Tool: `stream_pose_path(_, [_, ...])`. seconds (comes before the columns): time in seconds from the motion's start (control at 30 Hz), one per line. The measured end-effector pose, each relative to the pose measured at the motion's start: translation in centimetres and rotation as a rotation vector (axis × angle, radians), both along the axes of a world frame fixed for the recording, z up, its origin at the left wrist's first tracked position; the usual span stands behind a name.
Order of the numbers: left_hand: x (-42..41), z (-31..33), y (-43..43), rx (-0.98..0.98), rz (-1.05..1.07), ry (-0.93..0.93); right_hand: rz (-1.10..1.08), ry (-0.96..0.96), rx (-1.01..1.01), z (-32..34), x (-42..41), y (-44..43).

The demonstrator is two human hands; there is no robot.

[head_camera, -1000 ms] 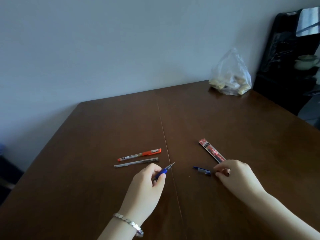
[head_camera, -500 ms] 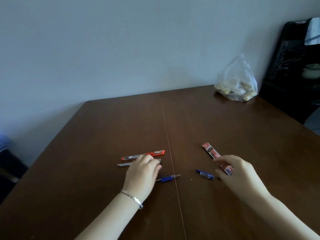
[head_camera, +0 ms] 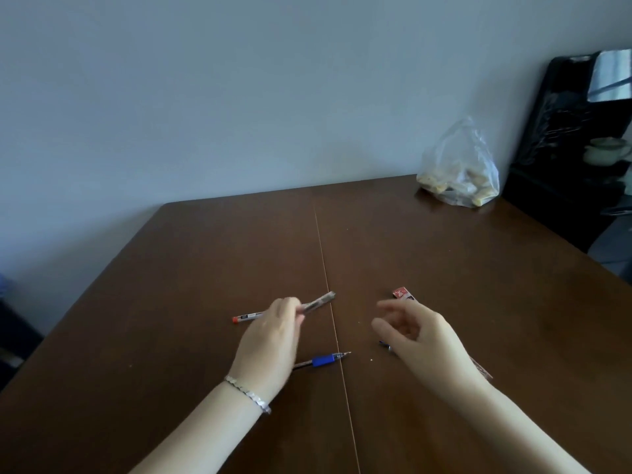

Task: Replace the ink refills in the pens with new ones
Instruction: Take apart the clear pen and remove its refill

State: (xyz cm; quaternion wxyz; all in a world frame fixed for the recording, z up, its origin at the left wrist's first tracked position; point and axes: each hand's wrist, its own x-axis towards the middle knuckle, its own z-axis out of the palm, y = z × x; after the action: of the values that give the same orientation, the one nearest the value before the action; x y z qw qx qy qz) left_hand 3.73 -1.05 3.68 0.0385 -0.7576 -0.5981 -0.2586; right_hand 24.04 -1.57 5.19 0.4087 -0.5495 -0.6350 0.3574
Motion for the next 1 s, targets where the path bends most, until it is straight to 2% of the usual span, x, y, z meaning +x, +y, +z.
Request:
stream_pose_path(0.13, [2.6,2.4,-3.1,0.072,-0.233,-0.089,0.128,0.32,-0.092,2.0,-2.0,0.0])
stream_pose_path(0.2, [2.6,3.2,-3.7,0.049,-0.242,-0.119,0.199,0.338,-0.105,2.4,-1.9,-0.2])
stream_pose_path(0.3, [2.1,3.3,-3.8,0.027,-0.25,-0.069,0.262,0.332,-0.097,2.3,-1.6,-0.7])
stream_pose_path(0.37, [1.7,2.9,-3.6,0.01,-0.235,-0.094,0.187,0.385,-0.075,2.2,-0.6,-0.5])
stream_pose_path(0.47, [1.0,1.7,-3.3,-0.004,-0.11,-0.22,-0.05,0.419,-0.025,2.3,2.5,0.6])
stream_pose_path(0.53, [0.6,0.8,-3.2,-0.022,-0.03,-0.279,-0.109,0.293,-0.039,2.0,4.4,1.4])
stream_pose_path(0.63, [0.9,-0.2,-3.7,-0.062,0.009,-0.343,-0.165,-0.13,-0.094,0.2,5.9,2.3])
stream_pose_path(0.7, [1.2,-0.5,-4.0,-0.105,0.009,-0.363,-0.19,-0.33,-0.114,-1.2,6.0,2.6])
stream_pose_path(0.83, [1.5,-0.5,-4.4,-0.142,0.023,-0.396,-0.139,-0.418,-0.126,-3.2,5.2,3.2])
stream_pose_path(0.93, [1.8,-0.2,-4.6,-0.129,-0.006,-0.397,-0.095,-0.574,-0.106,-3.7,5.0,3.3])
stream_pose_path(1.0, [2.0,0.0,-4.7,-0.116,-0.019,-0.405,-0.129,-0.529,-0.019,-3.2,4.7,2.6])
